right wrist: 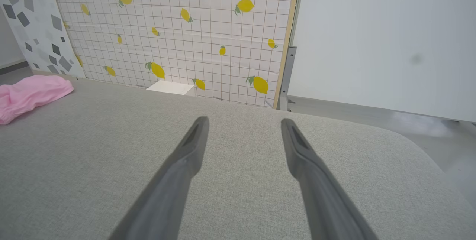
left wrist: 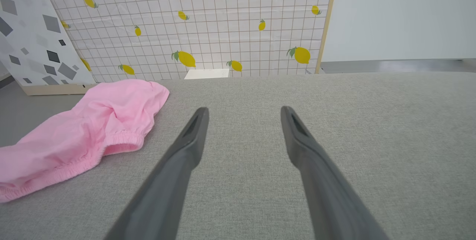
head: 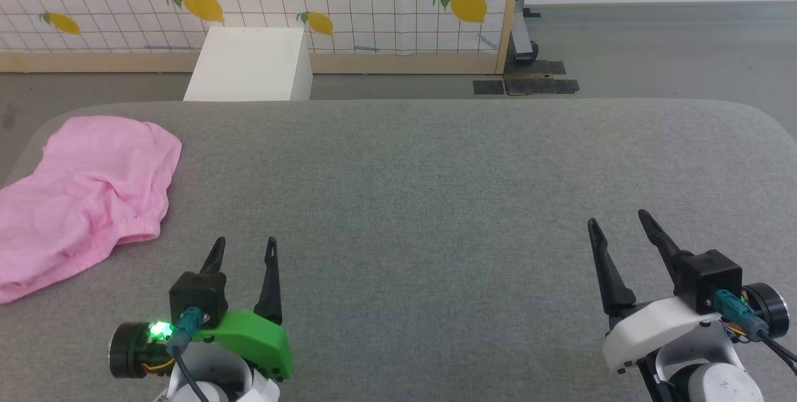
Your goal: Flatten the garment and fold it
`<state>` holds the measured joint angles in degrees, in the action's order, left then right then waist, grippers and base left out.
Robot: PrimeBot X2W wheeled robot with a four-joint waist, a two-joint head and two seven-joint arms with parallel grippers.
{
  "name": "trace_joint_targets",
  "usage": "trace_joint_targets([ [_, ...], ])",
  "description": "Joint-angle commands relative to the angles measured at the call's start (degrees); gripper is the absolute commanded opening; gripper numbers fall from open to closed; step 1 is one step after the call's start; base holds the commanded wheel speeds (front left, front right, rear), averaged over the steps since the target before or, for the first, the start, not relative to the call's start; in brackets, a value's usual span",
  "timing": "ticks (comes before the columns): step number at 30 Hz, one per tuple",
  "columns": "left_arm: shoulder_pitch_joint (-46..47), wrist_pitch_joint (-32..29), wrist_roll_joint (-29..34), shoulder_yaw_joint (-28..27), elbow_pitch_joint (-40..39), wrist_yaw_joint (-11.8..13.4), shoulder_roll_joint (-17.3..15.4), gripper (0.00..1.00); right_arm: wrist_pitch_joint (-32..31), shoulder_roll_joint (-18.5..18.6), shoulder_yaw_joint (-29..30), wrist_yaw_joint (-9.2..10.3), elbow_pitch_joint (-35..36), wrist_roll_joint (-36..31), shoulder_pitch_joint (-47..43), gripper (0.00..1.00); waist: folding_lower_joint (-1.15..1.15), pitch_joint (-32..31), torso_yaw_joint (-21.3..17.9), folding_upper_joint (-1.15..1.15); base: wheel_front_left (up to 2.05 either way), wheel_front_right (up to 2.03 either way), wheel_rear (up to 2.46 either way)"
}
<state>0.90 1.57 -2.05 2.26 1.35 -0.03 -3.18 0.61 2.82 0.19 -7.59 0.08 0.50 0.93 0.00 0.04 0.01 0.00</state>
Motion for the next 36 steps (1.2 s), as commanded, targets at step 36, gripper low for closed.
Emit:
trace_joint_targets([
  [36, 0.63, 3.15, -6.20, 1.92, -1.06, 2.64, -1.53, 1.00, 3.08, 0.03, 0.49, 0.04, -1.19, 2.63, 0.66, 1.00, 0.00, 0.14, 0.48, 0.00, 0.00, 0.00, 0.00],
])
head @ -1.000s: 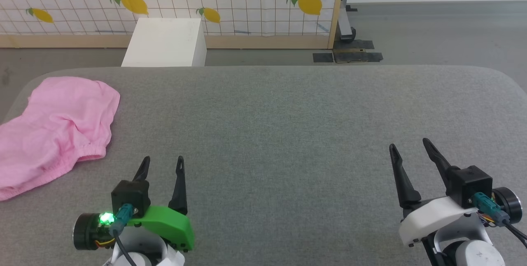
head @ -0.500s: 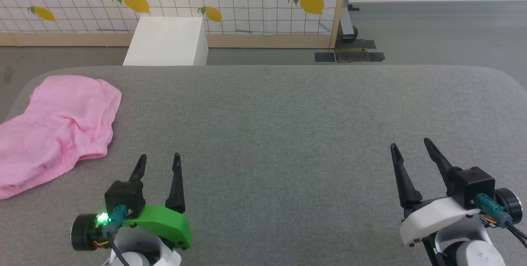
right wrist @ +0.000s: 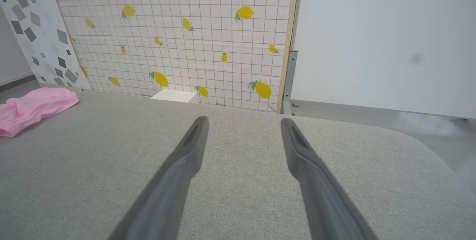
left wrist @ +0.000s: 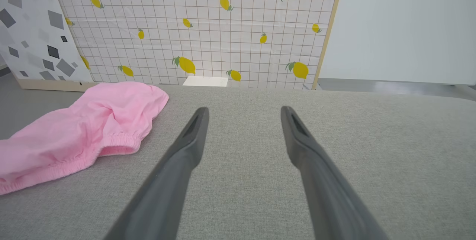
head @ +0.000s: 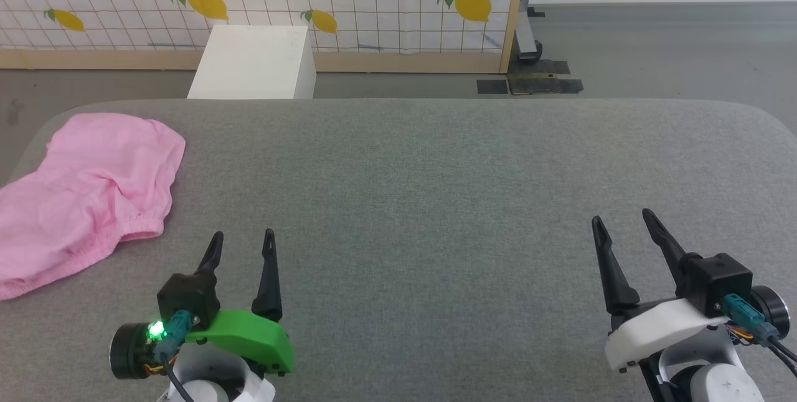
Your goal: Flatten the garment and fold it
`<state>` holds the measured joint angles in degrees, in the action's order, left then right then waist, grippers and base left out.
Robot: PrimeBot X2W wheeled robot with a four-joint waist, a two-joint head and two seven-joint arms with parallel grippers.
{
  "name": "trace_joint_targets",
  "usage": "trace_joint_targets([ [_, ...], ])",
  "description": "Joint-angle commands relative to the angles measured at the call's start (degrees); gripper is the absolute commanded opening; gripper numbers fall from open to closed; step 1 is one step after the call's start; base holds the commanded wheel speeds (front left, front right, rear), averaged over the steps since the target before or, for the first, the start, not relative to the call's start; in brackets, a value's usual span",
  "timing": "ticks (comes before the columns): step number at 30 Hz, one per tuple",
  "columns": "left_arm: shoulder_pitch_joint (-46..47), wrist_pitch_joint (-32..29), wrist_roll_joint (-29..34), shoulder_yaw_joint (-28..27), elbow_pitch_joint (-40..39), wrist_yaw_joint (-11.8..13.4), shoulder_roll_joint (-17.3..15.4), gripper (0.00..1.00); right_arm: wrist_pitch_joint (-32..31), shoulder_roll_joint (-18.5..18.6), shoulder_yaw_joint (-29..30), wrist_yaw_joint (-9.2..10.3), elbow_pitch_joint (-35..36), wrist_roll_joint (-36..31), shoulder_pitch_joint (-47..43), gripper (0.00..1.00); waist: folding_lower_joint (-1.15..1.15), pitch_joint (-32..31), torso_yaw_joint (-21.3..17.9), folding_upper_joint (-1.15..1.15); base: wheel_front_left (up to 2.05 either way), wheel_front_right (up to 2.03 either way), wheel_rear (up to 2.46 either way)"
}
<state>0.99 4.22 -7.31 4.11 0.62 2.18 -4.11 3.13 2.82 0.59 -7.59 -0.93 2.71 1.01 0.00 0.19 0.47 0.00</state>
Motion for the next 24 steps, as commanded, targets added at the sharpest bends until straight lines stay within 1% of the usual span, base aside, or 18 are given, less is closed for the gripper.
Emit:
trace_joint_targets([
  [1, 0.54, 0.54, -1.09, 0.15, -0.38, 0.53, -0.64, 1.00, 0.65, 0.03, 0.10, 0.04, -0.21, 0.51, 0.59, 1.00, 0.00, -0.02, 0.04, 0.00, 0.00, 0.00, 0.00],
  [24, 0.62, 1.70, -4.55, 2.05, -0.17, 2.27, -1.72, 1.00, 1.96, 0.04, 0.42, 0.06, -0.84, 1.87, 0.59, 1.00, 0.00, -0.25, 0.29, 0.00, 0.00, 0.00, 0.00],
])
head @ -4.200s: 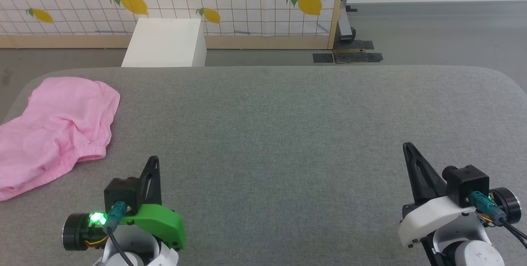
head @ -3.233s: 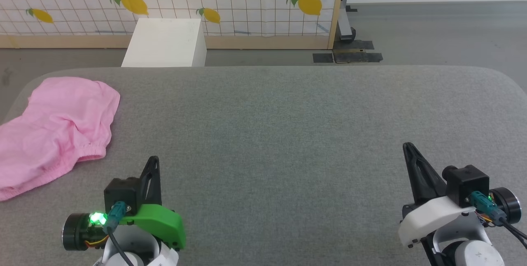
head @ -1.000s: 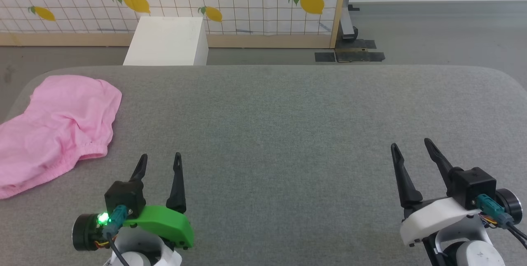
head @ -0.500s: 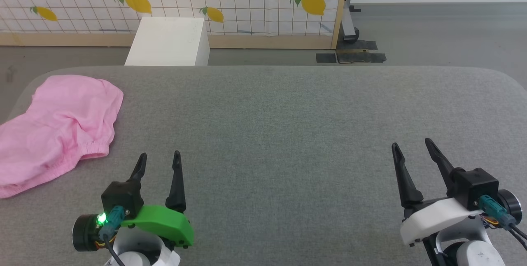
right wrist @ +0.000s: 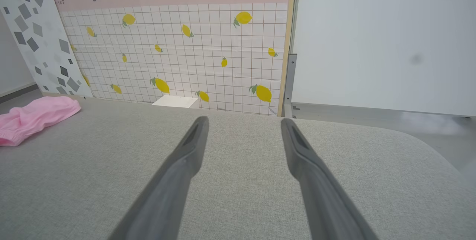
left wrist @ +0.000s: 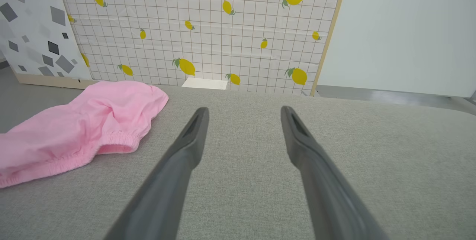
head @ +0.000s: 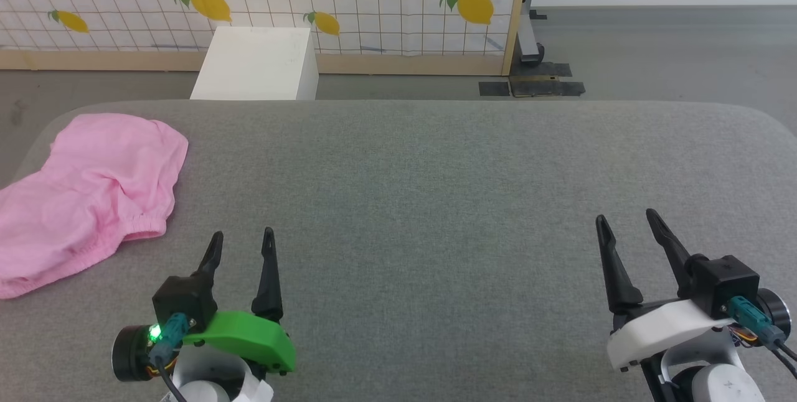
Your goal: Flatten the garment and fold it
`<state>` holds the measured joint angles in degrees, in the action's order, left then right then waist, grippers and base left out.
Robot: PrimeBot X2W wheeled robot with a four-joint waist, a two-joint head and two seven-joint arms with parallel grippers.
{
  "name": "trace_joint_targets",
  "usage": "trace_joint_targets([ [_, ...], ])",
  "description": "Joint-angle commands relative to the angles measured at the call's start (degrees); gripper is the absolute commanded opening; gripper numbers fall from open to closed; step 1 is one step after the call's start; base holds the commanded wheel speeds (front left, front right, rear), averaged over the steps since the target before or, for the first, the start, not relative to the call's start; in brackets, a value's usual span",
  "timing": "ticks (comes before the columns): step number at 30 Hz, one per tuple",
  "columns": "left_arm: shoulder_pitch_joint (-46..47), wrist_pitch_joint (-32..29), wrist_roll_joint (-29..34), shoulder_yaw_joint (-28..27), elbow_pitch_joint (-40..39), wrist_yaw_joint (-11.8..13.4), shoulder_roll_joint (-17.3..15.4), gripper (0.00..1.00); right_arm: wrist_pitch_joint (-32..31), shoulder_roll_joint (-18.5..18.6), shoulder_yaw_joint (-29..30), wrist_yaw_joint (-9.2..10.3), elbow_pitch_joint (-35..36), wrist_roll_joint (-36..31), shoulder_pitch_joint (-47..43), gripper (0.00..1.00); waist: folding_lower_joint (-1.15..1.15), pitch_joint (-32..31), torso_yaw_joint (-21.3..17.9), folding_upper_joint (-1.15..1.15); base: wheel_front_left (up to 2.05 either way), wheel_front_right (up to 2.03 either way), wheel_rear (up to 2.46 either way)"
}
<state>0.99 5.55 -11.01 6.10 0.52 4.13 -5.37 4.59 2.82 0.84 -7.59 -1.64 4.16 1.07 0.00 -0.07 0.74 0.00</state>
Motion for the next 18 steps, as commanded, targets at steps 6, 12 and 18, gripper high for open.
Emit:
trace_joint_targets([
  [6, 0.70, 0.73, -1.86, 0.55, 0.04, 0.81, -0.74, 1.00, 0.80, 0.04, 0.13, 0.07, -0.39, 1.05, 0.55, 1.00, 0.00, -0.04, 0.10, 0.00, 0.00, 0.00, 0.00],
  [12, 0.70, 1.05, -2.86, 1.15, 0.10, 1.35, -1.04, 1.00, 1.12, 0.04, 0.15, 0.07, -0.57, 1.51, 0.57, 1.00, 0.00, -0.02, 0.20, 0.00, 0.00, 0.00, 0.00],
  [18, 0.61, 1.38, -3.66, 1.86, 0.02, 1.92, -1.35, 1.00, 1.35, 0.05, 0.19, 0.08, -0.61, 1.90, 0.48, 1.00, 0.00, 0.03, 0.34, 0.00, 0.00, 0.00, 0.00],
])
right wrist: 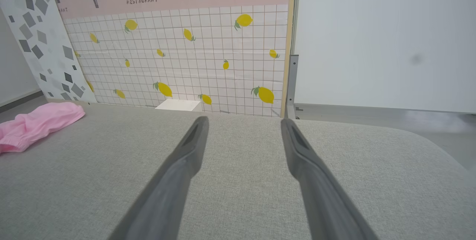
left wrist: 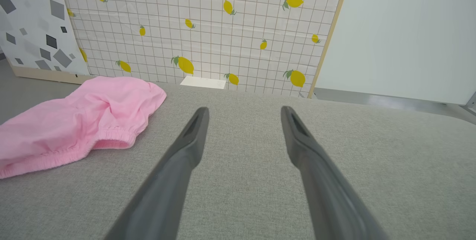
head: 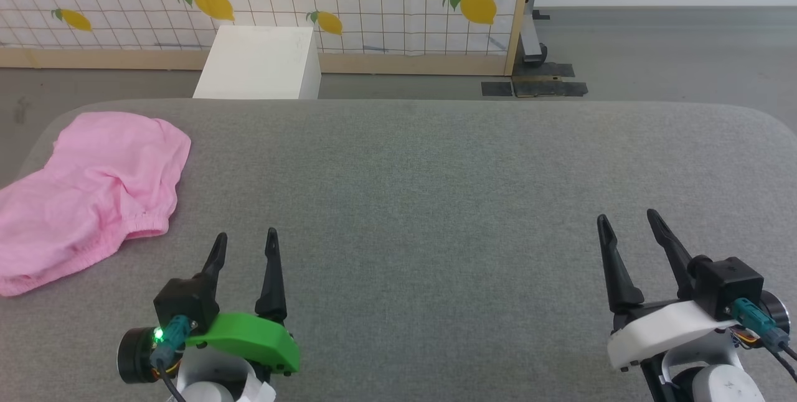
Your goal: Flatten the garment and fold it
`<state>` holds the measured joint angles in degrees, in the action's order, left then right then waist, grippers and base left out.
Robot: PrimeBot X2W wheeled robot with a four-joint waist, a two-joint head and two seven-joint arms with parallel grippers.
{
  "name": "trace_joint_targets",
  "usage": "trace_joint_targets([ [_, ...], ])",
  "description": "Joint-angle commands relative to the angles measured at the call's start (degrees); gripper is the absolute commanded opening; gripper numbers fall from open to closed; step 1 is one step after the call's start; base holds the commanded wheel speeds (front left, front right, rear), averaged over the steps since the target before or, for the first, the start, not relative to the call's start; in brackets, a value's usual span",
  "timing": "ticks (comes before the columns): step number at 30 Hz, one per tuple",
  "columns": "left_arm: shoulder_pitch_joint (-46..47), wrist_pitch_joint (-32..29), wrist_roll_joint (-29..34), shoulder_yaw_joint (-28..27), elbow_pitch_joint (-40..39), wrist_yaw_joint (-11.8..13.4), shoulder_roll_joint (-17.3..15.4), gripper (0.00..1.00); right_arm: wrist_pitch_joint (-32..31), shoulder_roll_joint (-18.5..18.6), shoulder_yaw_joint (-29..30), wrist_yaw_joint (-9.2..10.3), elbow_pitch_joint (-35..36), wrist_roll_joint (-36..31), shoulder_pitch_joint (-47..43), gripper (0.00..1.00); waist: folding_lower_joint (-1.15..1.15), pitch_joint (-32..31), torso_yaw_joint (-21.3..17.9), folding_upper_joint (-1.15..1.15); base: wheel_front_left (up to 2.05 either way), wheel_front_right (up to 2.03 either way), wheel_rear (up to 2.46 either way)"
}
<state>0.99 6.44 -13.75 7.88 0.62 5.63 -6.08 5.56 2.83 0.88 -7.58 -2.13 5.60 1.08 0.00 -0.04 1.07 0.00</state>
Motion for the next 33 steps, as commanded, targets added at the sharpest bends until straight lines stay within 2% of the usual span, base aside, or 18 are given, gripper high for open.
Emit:
trace_joint_targets([
  [1, 0.60, 0.56, -1.04, 0.17, -0.10, 0.51, -0.71, 1.00, 0.41, 0.03, 0.13, 0.07, -0.12, 0.52, 0.45, 1.00, 0.00, 0.00, 0.02, 0.00, 0.00, 0.00, 0.00],
  [9, 0.84, 1.12, -2.30, 1.09, 0.11, 1.02, -1.22, 1.00, 0.86, 0.04, 0.34, 0.07, -0.49, 1.05, 0.46, 1.00, 0.00, 0.00, 0.44, 0.00, 0.00, 0.00, 0.00],
  [13, 1.71, 1.44, -2.92, 1.98, 0.89, 0.80, -1.40, 1.00, 0.88, 0.04, 1.21, 0.07, -0.39, 0.81, -0.16, 1.00, 0.00, 0.09, 2.88, 0.00, 0.00, 0.00, 0.00],
  [17, 2.51, 1.90, -3.33, 2.75, 1.52, 1.00, -1.50, 1.00, 0.67, 0.04, 1.80, 0.08, 0.01, 0.70, -0.96, 1.00, 0.00, 0.33, 8.13, 0.00, 0.00, 0.00, 0.00],
  [28, 1.24, 2.97, -4.86, 2.34, 1.52, 3.20, -3.43, 1.00, 0.95, 0.05, 1.27, 0.09, 0.48, 1.50, -1.31, 1.00, 0.00, 0.15, 28.51, 0.00, 0.00, 0.00, 0.00],
  [33, -0.52, 2.81, -5.14, 1.59, 0.13, 4.62, -3.80, 1.00, 0.75, 0.05, 0.22, 0.09, 0.65, 1.74, -0.85, 1.00, 0.00, 0.05, 35.47, 0.00, 0.00, 0.00, 0.00],
])
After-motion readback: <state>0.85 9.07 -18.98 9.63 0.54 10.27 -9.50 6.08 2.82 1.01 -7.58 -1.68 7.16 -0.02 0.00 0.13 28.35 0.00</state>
